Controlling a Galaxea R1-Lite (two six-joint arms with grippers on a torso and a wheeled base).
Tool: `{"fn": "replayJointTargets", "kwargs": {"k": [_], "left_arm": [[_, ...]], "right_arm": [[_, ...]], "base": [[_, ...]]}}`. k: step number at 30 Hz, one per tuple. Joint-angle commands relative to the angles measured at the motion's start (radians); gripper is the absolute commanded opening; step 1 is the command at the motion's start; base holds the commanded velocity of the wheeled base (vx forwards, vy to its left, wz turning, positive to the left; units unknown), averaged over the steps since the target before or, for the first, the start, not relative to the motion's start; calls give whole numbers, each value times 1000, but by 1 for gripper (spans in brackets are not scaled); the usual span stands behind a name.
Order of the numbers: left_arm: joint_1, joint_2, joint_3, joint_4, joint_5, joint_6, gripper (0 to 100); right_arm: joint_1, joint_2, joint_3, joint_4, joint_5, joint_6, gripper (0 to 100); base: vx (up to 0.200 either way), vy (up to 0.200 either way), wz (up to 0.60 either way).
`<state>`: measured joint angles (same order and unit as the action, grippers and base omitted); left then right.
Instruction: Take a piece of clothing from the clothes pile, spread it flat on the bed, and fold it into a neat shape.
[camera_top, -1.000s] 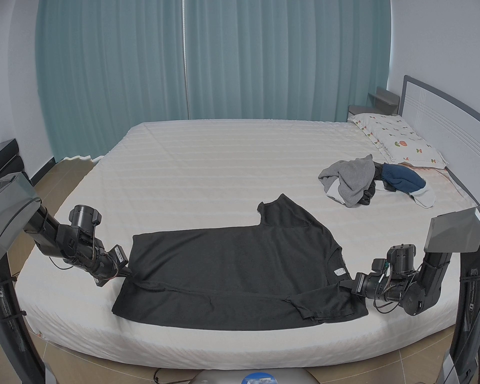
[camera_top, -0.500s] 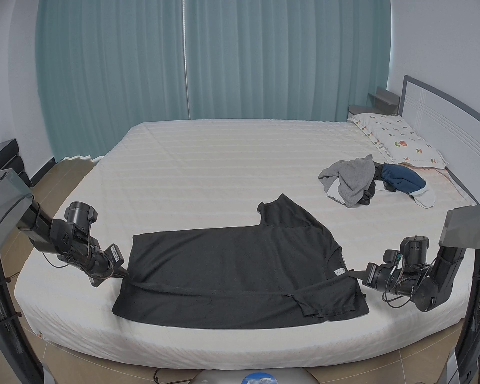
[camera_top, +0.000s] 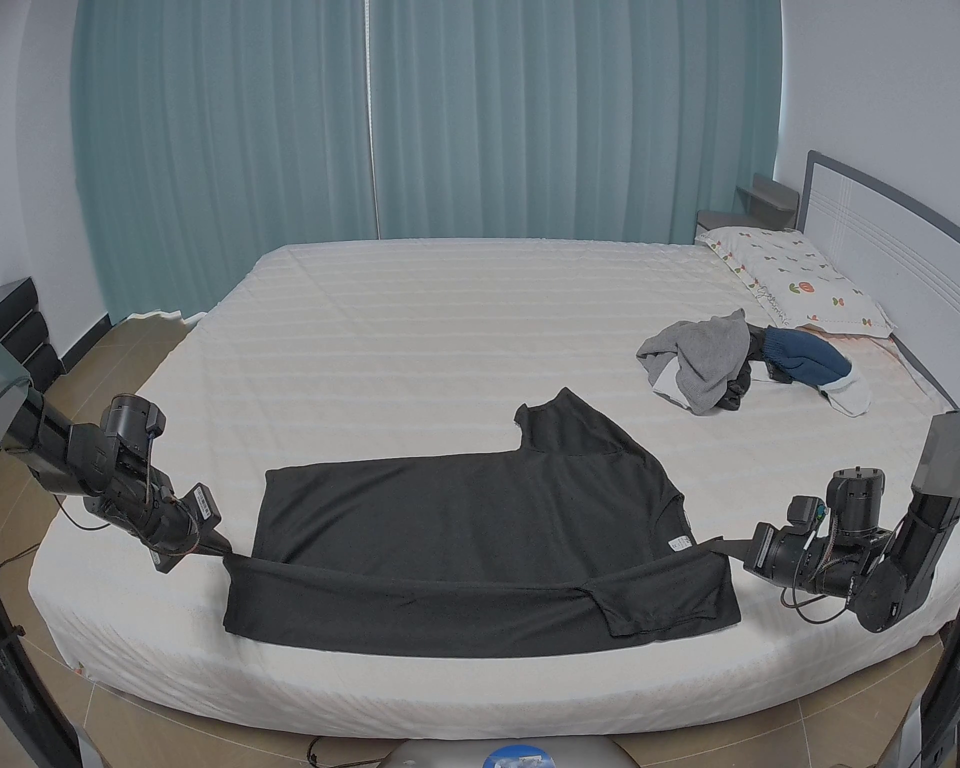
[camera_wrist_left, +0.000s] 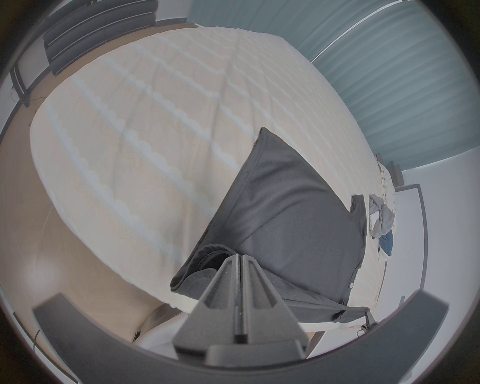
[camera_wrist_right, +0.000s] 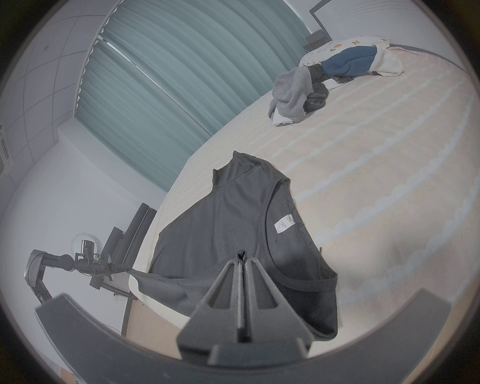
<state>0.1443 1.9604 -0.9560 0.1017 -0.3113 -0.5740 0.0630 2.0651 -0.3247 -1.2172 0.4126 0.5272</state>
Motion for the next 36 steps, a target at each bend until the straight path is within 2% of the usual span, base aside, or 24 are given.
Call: {"fn": "replayJointTargets", "kwargs": {"k": [1, 16, 21, 36], "left_arm": [[15, -48, 40, -4, -2, 14, 0], [20, -155, 146, 3, -2, 60, 0], [54, -161, 198, 6, 0, 160, 0], [57, -193, 209, 124, -2, 246, 0]], "right_arm": [[-2, -46, 29, -1, 14, 0, 0], [-20, -115, 111, -4, 60, -1, 0], [-34, -145, 147, -4, 78, -3, 0], [-35, -181, 233, -5, 77, -21, 0]], "base": [[0, 0, 0], [0, 0, 0], [0, 0, 0], [0, 0, 0]]}}
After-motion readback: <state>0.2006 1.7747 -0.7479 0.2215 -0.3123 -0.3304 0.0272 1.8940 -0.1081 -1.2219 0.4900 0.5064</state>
